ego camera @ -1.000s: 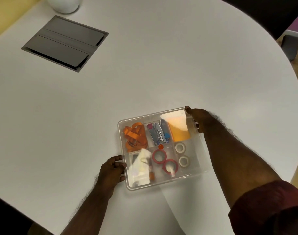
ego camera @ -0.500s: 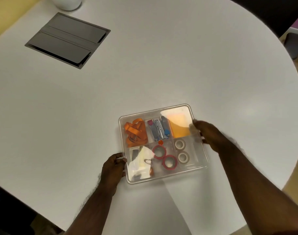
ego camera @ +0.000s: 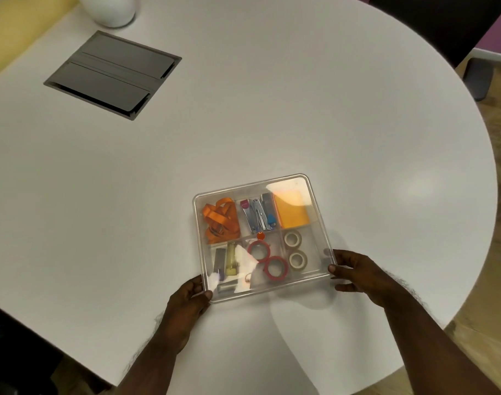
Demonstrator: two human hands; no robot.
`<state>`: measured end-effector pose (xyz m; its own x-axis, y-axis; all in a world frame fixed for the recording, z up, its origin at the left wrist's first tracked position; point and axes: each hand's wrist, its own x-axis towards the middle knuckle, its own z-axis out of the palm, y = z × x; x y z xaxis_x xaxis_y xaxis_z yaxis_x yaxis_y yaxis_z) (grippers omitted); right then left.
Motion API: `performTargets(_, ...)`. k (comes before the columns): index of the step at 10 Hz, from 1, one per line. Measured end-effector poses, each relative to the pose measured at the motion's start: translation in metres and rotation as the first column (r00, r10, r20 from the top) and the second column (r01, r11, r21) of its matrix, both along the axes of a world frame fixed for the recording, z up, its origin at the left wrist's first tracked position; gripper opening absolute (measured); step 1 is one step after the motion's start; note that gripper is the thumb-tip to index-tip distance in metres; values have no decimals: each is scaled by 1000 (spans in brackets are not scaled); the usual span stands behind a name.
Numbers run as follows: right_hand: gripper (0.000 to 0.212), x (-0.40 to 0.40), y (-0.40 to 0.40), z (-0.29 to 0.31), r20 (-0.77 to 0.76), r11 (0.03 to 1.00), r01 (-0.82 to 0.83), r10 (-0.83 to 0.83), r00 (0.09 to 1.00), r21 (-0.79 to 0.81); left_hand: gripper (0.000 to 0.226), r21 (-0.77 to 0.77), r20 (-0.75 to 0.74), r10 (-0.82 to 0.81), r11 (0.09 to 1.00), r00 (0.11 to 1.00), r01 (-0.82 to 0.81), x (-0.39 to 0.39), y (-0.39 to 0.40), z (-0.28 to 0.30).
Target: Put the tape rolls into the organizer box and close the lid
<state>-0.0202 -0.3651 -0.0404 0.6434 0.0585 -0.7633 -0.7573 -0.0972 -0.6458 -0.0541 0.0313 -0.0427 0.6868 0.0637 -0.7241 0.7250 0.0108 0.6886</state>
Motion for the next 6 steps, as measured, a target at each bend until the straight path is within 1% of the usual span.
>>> performTargets(2,40,-9,10,-5,58,991,127,-125,990,-34,25,76,27,172,982,985,-173,12,-10,-1)
performTargets(3,37,-18,20,-10,112,967,251,-244,963,-48,24,152,57,179,971,982,-186,33,-20,1)
performTargets(4,37,-24,27,-8,123,959,280,-273,954,-43,27,211,62,149,965,987,-159,43,-22,3)
performTargets(5,41,-20,27,3,174,953,201,-163,971,-228,37,352,18,58,934,998,-60,51,-22,11)
performTargets(6,45,-12,19,23,256,859,153,-26,966,-489,41,541,46,-75,840,996,38,52,-21,27)
